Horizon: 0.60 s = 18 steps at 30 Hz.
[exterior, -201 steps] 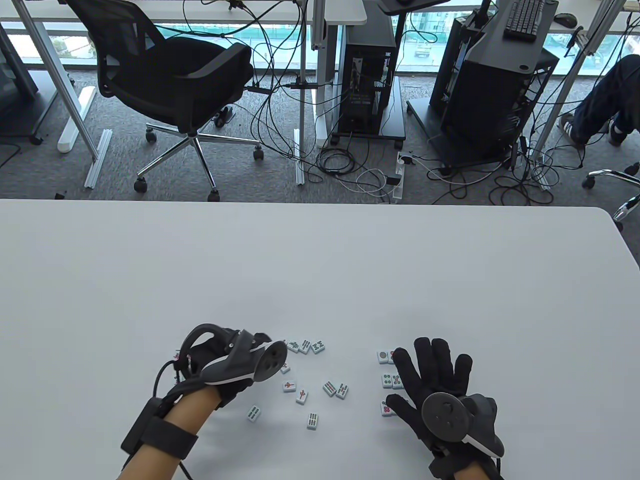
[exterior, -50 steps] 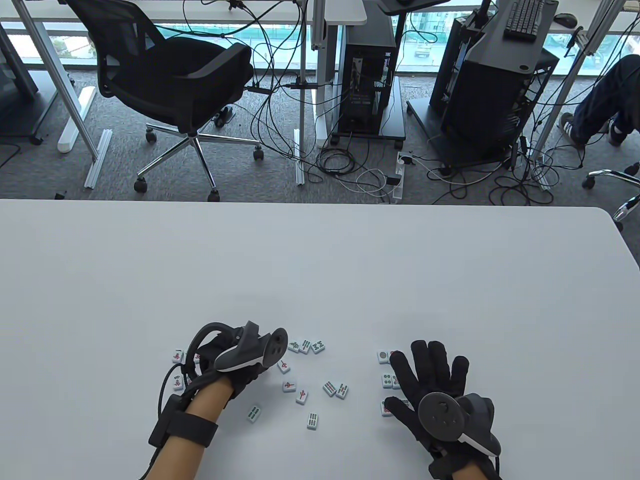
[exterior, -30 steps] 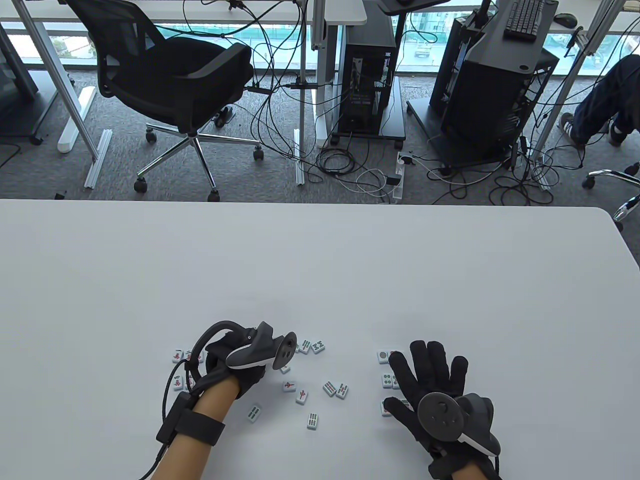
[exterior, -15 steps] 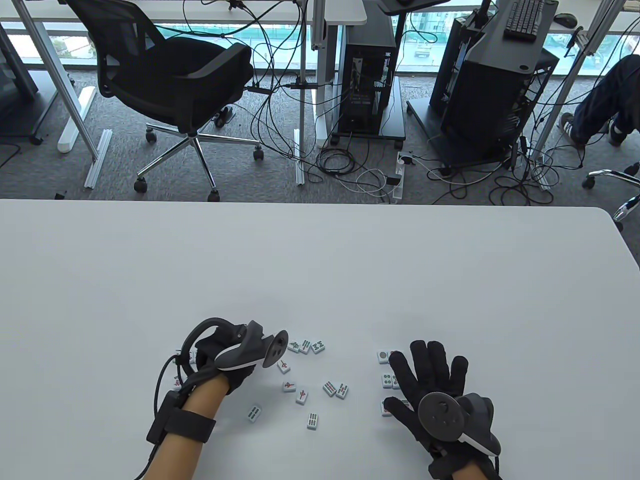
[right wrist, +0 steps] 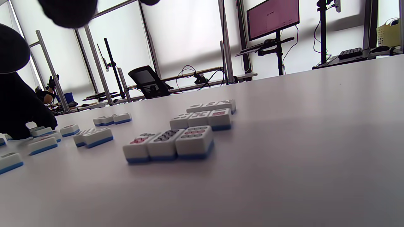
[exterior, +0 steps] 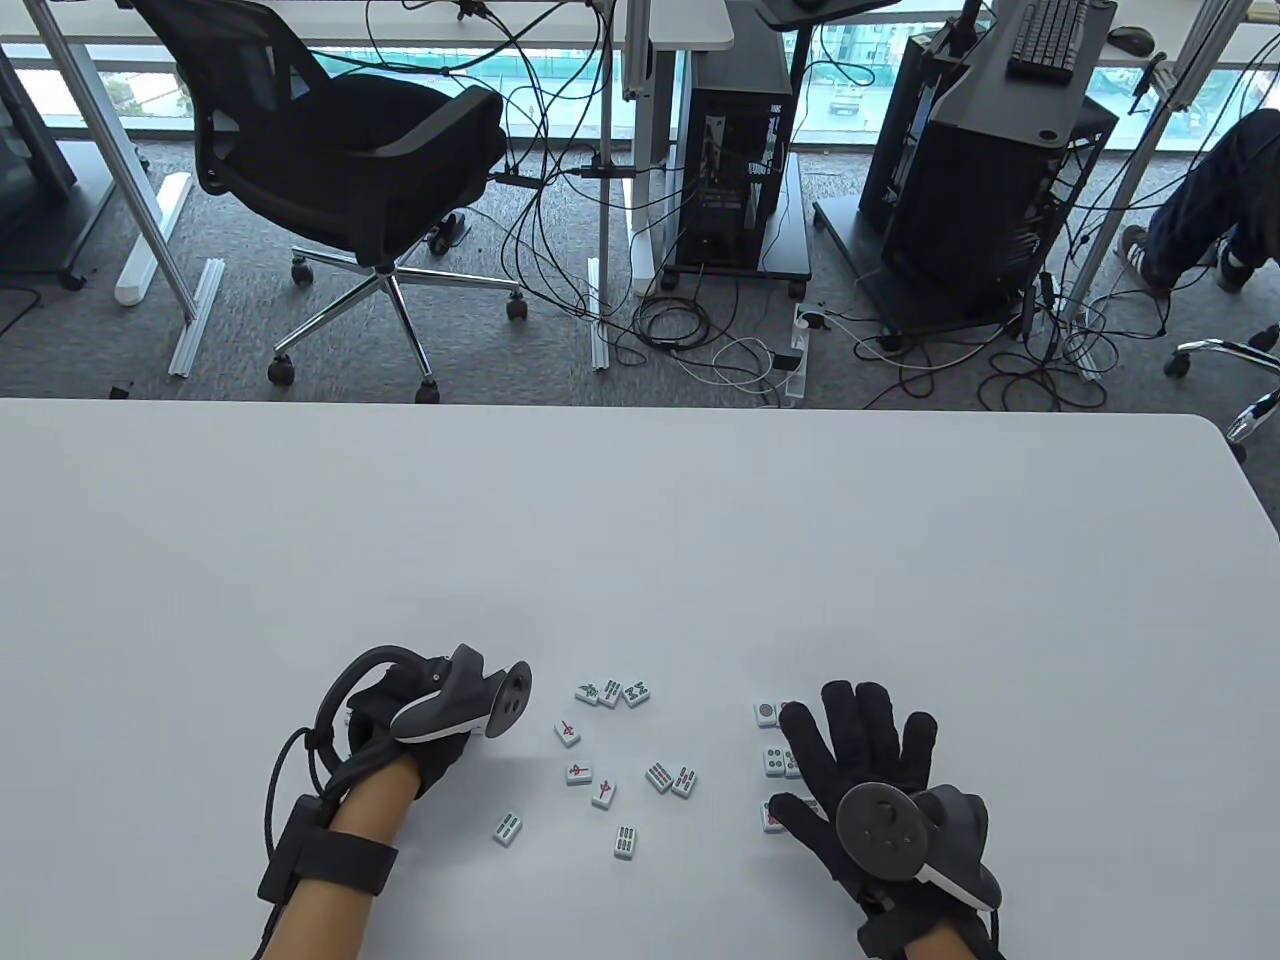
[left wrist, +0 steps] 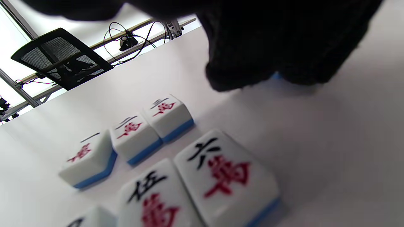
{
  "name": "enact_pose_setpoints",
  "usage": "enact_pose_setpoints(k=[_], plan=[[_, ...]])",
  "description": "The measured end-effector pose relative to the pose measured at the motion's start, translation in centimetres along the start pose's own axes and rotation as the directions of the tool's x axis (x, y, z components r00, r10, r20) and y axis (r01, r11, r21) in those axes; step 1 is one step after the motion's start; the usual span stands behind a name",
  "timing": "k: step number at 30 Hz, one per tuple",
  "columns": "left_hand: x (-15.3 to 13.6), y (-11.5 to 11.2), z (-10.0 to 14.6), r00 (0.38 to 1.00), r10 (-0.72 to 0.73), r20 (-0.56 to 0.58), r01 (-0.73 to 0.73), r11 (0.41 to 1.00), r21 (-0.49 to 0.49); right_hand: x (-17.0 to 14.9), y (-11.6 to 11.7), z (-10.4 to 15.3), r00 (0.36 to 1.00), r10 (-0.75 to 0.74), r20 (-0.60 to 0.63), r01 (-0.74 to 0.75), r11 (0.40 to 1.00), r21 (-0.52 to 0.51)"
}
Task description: Mahjong suit sorting
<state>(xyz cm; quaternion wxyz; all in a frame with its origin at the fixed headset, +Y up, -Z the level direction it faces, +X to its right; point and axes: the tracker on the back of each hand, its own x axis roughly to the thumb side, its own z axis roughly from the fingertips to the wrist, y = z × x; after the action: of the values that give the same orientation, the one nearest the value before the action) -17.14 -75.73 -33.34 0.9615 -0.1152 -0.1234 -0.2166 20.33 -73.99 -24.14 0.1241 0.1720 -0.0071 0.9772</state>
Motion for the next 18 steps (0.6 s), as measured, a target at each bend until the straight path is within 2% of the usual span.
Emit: enact_pose_setpoints(k=[3,7,13,18], plan=[[0.2,0.0,0.0,1.000,-0.016,-0.013,0.016,1.000,-0.003,0.0,0.0,0.0,1.000,0.001,-0.001,-0.001,1.000,0.000],[-0.1,0.6,0.3,0.998,-0.019,-0.055,0.014,0.997,-0.079,0.0,0.0,0.0,1.000,-0.002,-0.003,0.002,1.000,0.000],[0.5,3.3,0.3,0.996,0.069,-0.049,-0.067,0.997,0.044,-0.1,0.0,-0.1,1.000,-0.010,-0.002,0.010,1.000,0.003],[4.2,5.3,-0.9,0.997,0.051,0.049,-0.060,0.977,0.206,0.1,-0.1,0.0,1.000,-0.009,0.003,0.009,1.000,-0.004]])
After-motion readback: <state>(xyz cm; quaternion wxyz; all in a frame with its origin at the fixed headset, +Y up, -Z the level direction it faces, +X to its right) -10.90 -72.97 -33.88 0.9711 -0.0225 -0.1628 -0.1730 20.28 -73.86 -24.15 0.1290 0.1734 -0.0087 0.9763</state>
